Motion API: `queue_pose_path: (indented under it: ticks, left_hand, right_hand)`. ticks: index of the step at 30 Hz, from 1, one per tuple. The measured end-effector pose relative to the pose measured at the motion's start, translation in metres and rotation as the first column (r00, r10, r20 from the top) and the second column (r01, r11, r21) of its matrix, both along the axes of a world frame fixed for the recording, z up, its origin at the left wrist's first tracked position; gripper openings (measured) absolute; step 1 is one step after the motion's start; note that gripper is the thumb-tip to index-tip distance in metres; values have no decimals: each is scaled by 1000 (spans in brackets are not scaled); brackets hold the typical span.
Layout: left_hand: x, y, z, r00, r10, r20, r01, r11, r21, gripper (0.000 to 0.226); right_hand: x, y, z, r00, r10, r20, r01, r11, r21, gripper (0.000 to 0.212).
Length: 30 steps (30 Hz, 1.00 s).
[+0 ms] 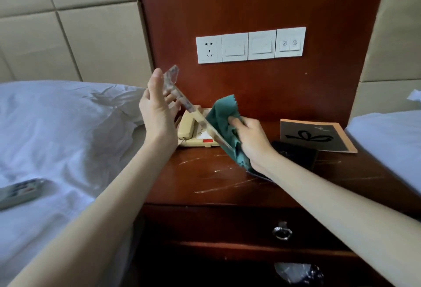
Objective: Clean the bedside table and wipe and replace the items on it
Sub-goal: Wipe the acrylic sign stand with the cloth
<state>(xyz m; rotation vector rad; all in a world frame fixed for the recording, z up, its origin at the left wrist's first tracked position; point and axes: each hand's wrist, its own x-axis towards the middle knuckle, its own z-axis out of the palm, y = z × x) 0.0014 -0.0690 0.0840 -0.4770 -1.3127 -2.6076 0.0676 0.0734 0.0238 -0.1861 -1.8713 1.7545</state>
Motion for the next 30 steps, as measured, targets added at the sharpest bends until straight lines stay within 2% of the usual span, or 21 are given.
queue_pose_path:
  ticks: [1, 4, 7, 9, 12, 16, 18, 20, 22, 25, 27, 30]
  left_hand:
    - [0, -6, 0, 1000, 8, -28, -9, 999, -32, 87]
    - [-1, -30, 5, 985, 91, -145, -123, 965, -234, 56]
    - [-6, -55, 10, 954, 171, -245, -255, 893, -371, 68]
    - [-7, -73, 12, 916, 239, -322, -371, 807, -458, 70]
    - [-12, -106, 16, 849, 291, -442, -518, 631, -578, 74]
    - [-20, -147, 13, 763, 273, -585, -645, 367, -670, 87]
    - [-26, -167, 6, 709, 233, -666, -703, 162, -692, 94]
    - [-32, -187, -3, 661, 165, -732, -732, -73, -677, 97]
    - [-39, -209, -10, 675, 94, -732, -697, -247, -674, 99]
    - [-48, -244, -19, 776, -5, -630, -573, -421, -703, 102]
    - [-53, -263, -24, 836, -48, -547, -494, -500, -711, 101]
    - [-60, -283, -26, 895, -55, -444, -403, -526, -748, 97]
  right_hand:
    - [-2, -2, 1, 1000, -22, 11, 23, 999, -28, 27]
    - [-9, -9, 1, 996, -66, 53, 70, 994, -85, 26]
    - [-16, -17, -1, 993, -86, 81, 97, 985, -140, 26]
    - [-21, -26, -3, 992, -85, 88, 98, 982, -162, 26]
    - [-30, -46, -6, 993, -73, 94, 90, 977, -196, 29]
    - [-43, -79, -7, 995, -79, 57, 90, 969, -231, 22]
    - [-48, -94, -6, 994, -105, 37, 110, 968, -223, 17]
    - [-51, -107, -4, 993, -109, 39, 115, 973, -199, 22]
    - [-55, -118, -4, 995, -82, 48, 90, 980, -178, 25]
    - [-59, -130, -5, 997, -75, 36, 79, 988, -135, 34]
    - [-61, -136, -7, 993, -112, 30, 114, 989, -96, 39]
    - [-62, -141, -11, 986, -167, 26, 169, 983, -76, 36]
